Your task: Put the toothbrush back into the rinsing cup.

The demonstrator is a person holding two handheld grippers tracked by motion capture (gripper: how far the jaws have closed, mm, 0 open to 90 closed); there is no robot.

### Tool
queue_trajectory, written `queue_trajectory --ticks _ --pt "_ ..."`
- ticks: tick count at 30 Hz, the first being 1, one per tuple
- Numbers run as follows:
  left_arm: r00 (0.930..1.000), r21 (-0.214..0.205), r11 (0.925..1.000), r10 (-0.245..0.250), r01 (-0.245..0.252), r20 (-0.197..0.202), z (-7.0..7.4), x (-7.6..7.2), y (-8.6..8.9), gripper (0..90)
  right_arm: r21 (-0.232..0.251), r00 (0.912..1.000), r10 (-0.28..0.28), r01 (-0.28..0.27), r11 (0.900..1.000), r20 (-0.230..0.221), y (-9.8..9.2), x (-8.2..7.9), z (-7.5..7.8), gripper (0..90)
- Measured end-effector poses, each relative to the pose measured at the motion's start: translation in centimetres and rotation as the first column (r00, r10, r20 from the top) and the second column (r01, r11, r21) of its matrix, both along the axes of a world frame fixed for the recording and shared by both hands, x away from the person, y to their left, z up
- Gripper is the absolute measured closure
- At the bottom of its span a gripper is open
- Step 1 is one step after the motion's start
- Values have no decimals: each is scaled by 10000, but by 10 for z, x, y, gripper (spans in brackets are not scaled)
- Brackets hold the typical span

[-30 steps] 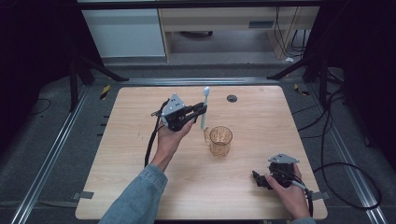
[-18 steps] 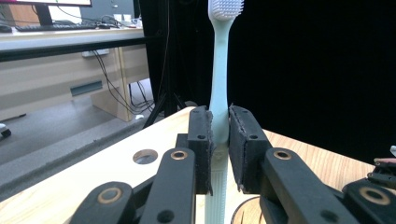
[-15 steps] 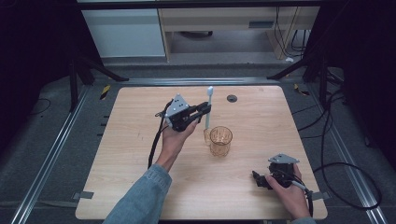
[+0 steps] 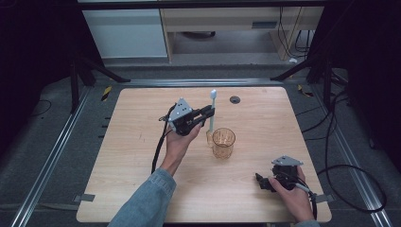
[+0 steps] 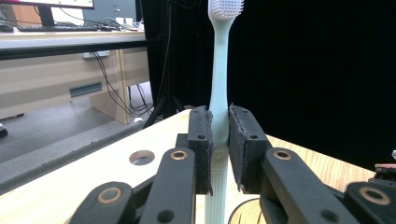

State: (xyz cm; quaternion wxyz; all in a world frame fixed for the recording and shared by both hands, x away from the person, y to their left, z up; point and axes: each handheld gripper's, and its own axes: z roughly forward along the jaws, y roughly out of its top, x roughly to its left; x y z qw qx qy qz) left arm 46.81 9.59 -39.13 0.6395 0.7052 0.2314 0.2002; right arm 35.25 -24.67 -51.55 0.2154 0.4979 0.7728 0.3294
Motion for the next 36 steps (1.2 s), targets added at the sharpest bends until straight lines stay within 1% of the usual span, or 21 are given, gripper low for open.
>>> queue_trajectory --ticks 6,9,15,19,24,25,27,29,31,36 --pt "10000 22 10000 88 -88 -26 -5 0 -1 786 1 10000 -1 1 10000 -1 0 0 0 7" --pt "10000 -115 9999 83 -83 -30 -7 0 -2 786 2 10000 -2 2 10000 -2 0 0 0 7" --pt "10000 -118 9999 70 -70 -45 -12 -1 -4 786 6 10000 -4 4 10000 -3 0 0 0 7" --pt "9999 -48 9999 98 -99 -64 -16 0 -5 786 2 10000 -2 2 10000 -1 0 0 0 7" --pt "9998 -87 9999 140 -141 -129 -22 -1 -5 786 6 10000 -7 7 10000 -4 0 0 0 7" --pt "9998 -18 9999 168 -168 -96 -23 -1 -5 786 6 10000 -8 8 10000 -3 0 0 0 7" --pt "9998 -27 9998 175 -175 -126 -26 -1 -5 786 6 10000 -8 8 10000 -3 0 0 0 7" --pt "9998 123 9998 154 -153 -96 -27 -1 -5 786 6 10000 -9 9 10000 -2 0 0 0 7" --pt "9998 -2 9999 164 -164 -151 -30 -2 -5 785 5 10000 -8 8 10000 -3 0 0 0 7" --pt "9995 -22 9998 207 -208 -230 -36 -2 -5 785 5 10000 -8 8 10000 -2 0 0 0 7"
